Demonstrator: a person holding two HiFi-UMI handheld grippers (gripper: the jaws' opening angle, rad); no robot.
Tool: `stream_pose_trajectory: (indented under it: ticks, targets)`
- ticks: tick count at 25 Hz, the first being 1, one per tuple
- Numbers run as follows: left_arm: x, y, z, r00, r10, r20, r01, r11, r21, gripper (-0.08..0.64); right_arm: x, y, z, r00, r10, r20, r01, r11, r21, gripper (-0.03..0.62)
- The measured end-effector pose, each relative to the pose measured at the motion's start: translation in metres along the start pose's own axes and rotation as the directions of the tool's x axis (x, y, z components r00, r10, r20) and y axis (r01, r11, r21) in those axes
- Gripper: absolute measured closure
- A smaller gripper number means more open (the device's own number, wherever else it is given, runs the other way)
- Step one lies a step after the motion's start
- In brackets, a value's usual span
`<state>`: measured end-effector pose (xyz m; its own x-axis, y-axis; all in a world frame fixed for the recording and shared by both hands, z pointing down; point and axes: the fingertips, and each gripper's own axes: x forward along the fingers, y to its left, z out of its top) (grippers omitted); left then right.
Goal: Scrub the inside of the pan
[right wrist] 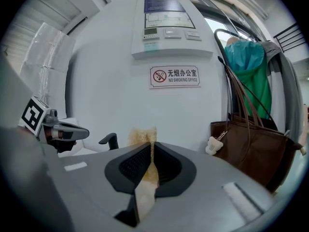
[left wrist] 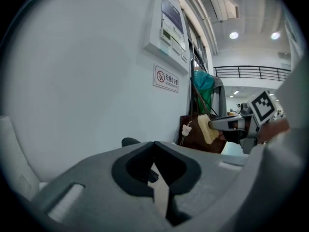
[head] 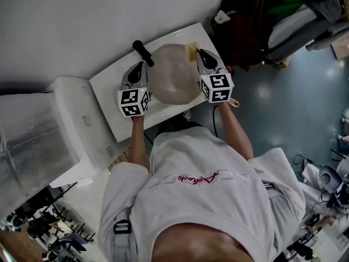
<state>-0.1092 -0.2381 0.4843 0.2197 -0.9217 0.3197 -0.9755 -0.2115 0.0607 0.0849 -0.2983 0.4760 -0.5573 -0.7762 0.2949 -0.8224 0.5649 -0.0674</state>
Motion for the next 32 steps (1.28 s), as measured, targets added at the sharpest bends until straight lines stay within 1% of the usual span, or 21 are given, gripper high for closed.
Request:
stream_pose_trajectory:
  ticks: [6,11,13,15,18,20,24,27,29,32]
  targets:
    - [0.006,0.018,-0.038,0.996,0.013,-0.084,-0.015,1.0,-0.022,0.56,0.009,0.007,-0.012,1.0,-0.003,-0.03,0.004,1.0,0.009,0.563]
    - [0.016,0.024,-0.067,0.989,-0.002,-0.147,-0.005,0.999,-0.048,0.56,0.011,0.008,-0.028,0.998,-0.02,-0.065,0.022,1.0,0.02,0.563]
    - [0.02,0.026,-0.078,0.985,-0.011,-0.173,0.001,0.998,-0.059,0.493,0.011,0.007,-0.036,0.996,-0.029,-0.081,0.031,0.999,0.027,0.563]
    - [0.025,0.028,-0.088,0.98,-0.015,-0.199,0.002,0.998,-0.066,0.484,0.012,0.006,-0.043,0.995,-0.035,-0.097,0.038,0.999,0.031,0.563]
    - [0.033,0.029,-0.103,0.971,-0.028,-0.237,0.011,0.997,-0.073,0.443,0.014,0.004,-0.052,0.992,-0.042,-0.118,0.046,0.999,0.029,0.563]
    - [0.036,0.029,-0.113,0.965,-0.039,-0.26,0.019,0.997,-0.081,0.434,0.016,0.004,-0.057,0.99,-0.044,-0.131,0.048,0.998,0.027,0.563]
    - [0.041,0.028,-0.128,0.956,-0.058,-0.286,0.03,0.994,-0.101,0.434,0.021,0.007,-0.067,0.987,-0.041,-0.155,0.045,0.999,0.025,0.563]
    - [0.043,0.029,-0.132,0.957,-0.06,-0.285,0.03,0.993,-0.11,0.443,0.027,0.012,-0.072,0.985,-0.034,-0.169,0.038,0.999,0.022,0.563]
    - [0.043,0.03,-0.133,0.958,-0.06,-0.282,0.029,0.993,-0.113,0.482,0.03,0.015,-0.076,0.983,-0.029,-0.18,0.033,0.999,0.02,0.563]
    - [0.044,0.03,-0.134,0.958,-0.07,-0.278,0.037,0.992,-0.122,0.511,0.038,0.019,-0.081,0.98,-0.022,-0.196,0.026,1.0,0.016,0.563]
